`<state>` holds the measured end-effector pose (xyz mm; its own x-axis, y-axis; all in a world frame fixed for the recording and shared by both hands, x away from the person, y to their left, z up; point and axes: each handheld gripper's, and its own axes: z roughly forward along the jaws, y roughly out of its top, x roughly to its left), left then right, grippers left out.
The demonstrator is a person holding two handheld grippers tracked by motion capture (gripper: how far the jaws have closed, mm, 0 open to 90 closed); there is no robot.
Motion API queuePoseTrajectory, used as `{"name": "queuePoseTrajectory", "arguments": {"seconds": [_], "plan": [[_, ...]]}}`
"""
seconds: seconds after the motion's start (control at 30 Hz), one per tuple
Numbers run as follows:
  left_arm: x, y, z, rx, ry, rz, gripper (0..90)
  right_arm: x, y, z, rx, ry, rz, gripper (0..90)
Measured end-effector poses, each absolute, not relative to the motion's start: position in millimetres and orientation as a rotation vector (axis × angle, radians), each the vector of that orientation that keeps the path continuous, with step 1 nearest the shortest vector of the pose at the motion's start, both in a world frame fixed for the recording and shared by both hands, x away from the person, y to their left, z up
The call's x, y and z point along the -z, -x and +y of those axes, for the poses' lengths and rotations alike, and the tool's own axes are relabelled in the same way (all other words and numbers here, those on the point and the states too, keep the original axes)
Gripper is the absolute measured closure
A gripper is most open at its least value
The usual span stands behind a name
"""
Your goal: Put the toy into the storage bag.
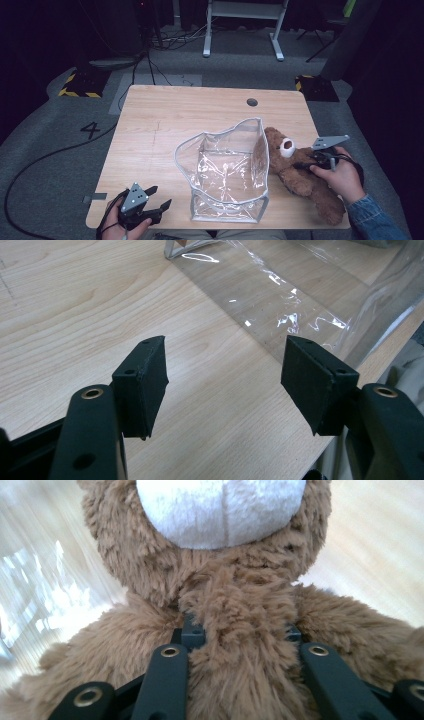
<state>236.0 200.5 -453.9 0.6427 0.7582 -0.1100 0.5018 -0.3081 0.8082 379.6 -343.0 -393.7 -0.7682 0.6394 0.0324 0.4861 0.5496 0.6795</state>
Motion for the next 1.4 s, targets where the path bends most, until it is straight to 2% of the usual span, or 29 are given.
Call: {"name": "queuePoseTrajectory", "arguments": {"seconds": [0.47,0.87,1.17,1.4], "plan": [[454.2,-243.5,194.0,-0.36,-1.986,0.961,35.3,348.8,-353.7,-361.4,-1.54,-0.866,2.226,69.1],[456.1,-240.9,194.9,-0.356,-1.992,0.965,35.1,320.0,-348.1,-347.4,-1.845,-0.719,2.134,69.0],[456.0,-238.9,196.1,-0.366,-1.988,0.969,35.0,306.8,-350.5,-334.1,-1.874,-0.657,2.134,69.0],[455.8,-242.1,194.8,-0.358,-1.996,0.953,34.9,283.3,-346.4,-311.7,-1.869,-0.566,2.144,68.9]]}}
